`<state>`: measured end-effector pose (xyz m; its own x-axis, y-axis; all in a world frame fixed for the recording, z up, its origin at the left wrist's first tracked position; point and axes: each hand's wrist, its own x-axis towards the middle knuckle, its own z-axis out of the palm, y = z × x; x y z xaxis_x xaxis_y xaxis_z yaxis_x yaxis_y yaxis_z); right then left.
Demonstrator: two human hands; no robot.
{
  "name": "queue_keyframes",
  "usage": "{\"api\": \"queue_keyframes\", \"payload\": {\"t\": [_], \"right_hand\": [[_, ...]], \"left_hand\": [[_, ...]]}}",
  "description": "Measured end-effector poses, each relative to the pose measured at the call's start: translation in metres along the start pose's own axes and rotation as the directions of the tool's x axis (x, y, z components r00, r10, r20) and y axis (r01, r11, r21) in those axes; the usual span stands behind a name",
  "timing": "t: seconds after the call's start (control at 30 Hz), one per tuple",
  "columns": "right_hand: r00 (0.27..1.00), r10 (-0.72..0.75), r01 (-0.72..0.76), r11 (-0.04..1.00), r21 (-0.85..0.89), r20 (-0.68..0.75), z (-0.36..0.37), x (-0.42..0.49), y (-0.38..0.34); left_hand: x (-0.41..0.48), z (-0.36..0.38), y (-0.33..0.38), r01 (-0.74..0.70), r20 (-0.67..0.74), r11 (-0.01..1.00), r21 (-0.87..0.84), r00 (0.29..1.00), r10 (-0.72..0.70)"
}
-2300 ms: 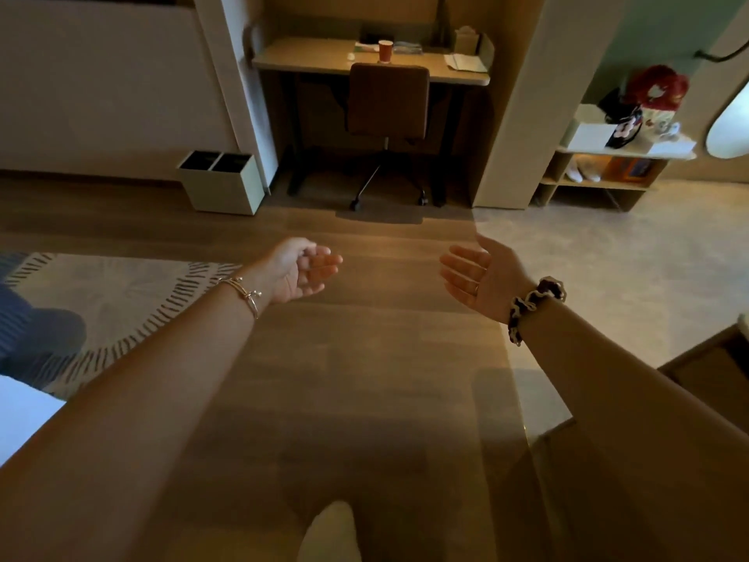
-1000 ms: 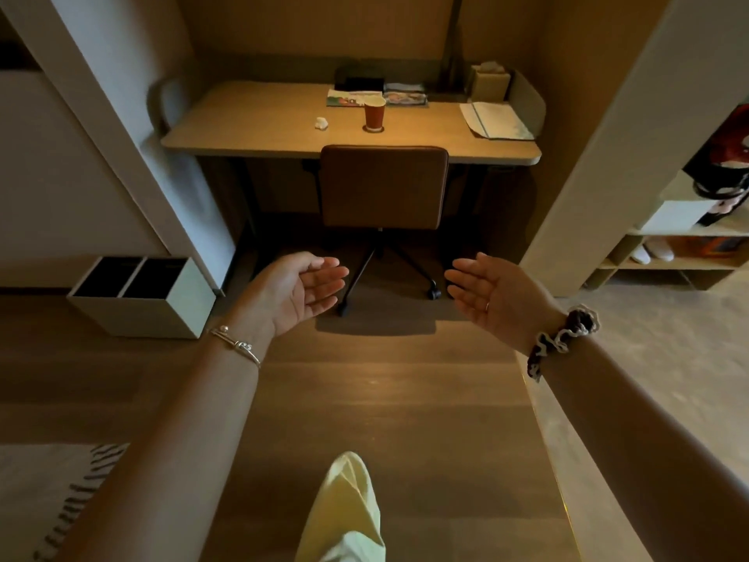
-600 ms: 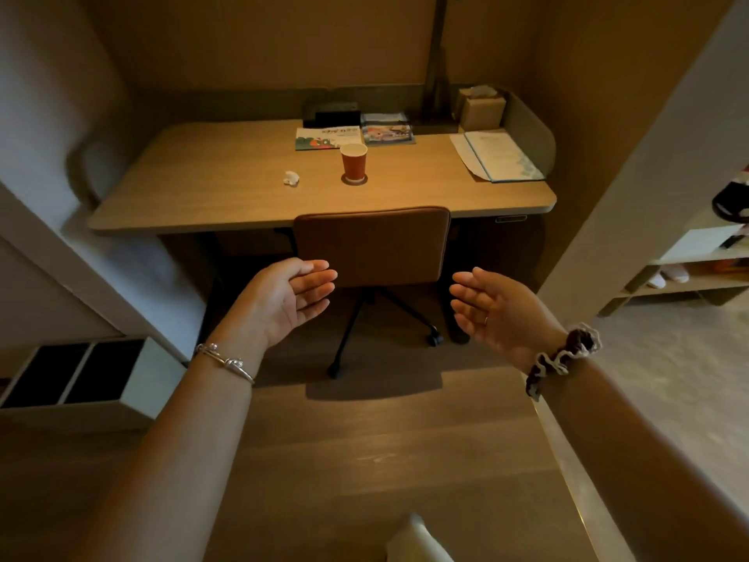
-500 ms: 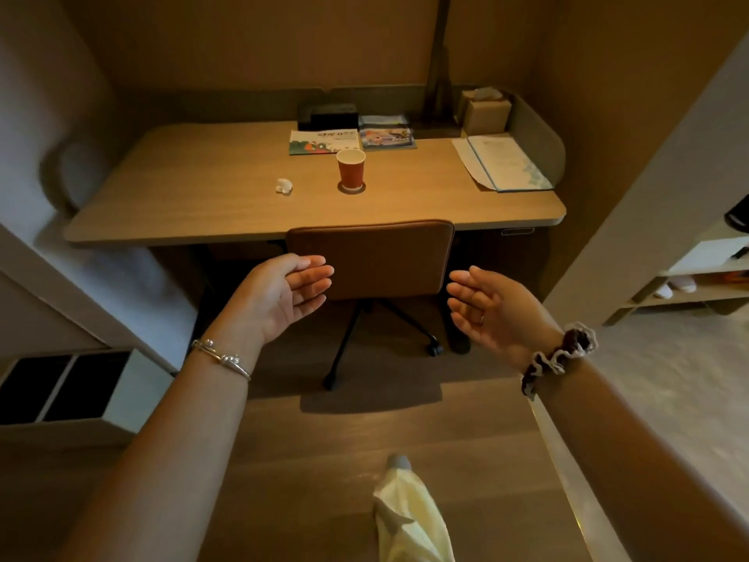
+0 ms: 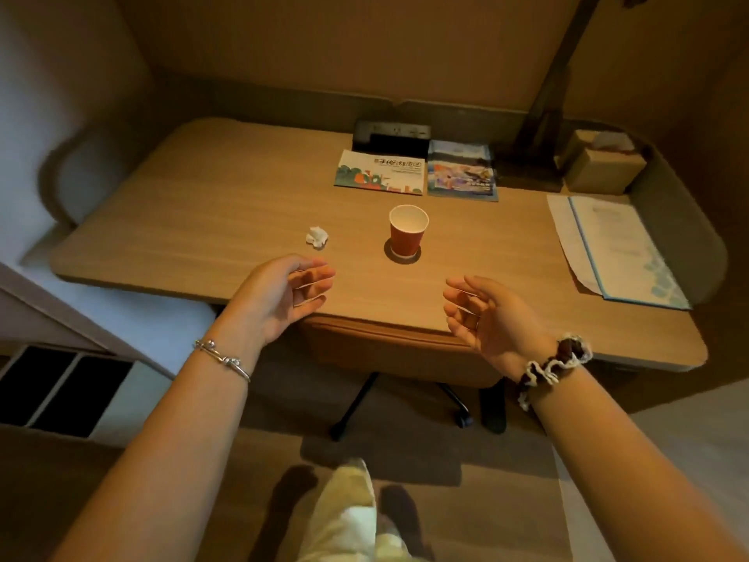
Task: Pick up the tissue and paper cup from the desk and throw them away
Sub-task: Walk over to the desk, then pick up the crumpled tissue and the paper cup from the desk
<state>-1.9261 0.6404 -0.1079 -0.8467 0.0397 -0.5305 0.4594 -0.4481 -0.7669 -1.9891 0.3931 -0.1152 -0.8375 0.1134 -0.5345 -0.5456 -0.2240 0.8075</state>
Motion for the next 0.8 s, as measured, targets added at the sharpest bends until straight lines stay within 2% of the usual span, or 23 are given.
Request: {"api": "queue_keyframes", "payload": {"t": [0.1, 0.23, 0.3, 0.37, 0.43, 0.53, 0.67, 0.73, 0.8], "right_hand": [[0.999, 0.011, -0.011, 1.0, -0.016, 0.036, 0.016, 0.047, -0.009], [0.999, 0.008, -0.006, 0.999, -0.045, 0.033, 0.033, 0.104, -0.017], [1.0, 0.007, -0.005, 0.998, -0.068, 0.027, 0.036, 0.126, -0.019], [1.0, 0.003, -0.001, 0.995, -0.099, 0.02, 0.034, 0.145, -0.02], [1.0, -0.003, 0.005, 0.994, -0.11, 0.018, 0.029, 0.159, -0.02], [1.0, 0.02, -0.017, 0.991, -0.134, 0.021, 0.022, 0.181, -0.018], [0.998, 0.059, -0.057, 0.984, -0.168, 0.004, 0.014, 0.202, -0.014], [0.997, 0.076, -0.079, 0.982, -0.172, -0.022, 0.008, 0.209, -0.013], [0.995, 0.093, -0.097, 0.977, -0.189, -0.03, 0.002, 0.213, -0.012]], "left_hand": [[0.041, -0.007, 0.016, -0.033, -0.06, 0.999, 0.034, 0.998, 0.035], [0.103, -0.013, 0.033, -0.234, -0.16, 0.932, 0.276, 0.945, 0.284], [0.134, -0.019, 0.036, -0.329, -0.091, 0.811, 0.484, 0.903, 0.421], [0.163, -0.028, 0.035, -0.367, 0.055, 0.585, 0.723, 0.875, 0.48], [0.191, -0.036, 0.032, -0.378, 0.199, 0.352, 0.857, 0.87, 0.451], [0.226, -0.04, 0.028, -0.354, 0.285, 0.148, 0.923, 0.891, 0.353], [0.256, -0.038, 0.018, -0.285, 0.273, 0.026, 0.958, 0.939, 0.211], [0.264, -0.036, 0.015, -0.273, 0.266, -0.001, 0.962, 0.937, 0.224], [0.268, -0.034, 0.011, -0.298, 0.274, 0.036, 0.954, 0.913, 0.303]]}}
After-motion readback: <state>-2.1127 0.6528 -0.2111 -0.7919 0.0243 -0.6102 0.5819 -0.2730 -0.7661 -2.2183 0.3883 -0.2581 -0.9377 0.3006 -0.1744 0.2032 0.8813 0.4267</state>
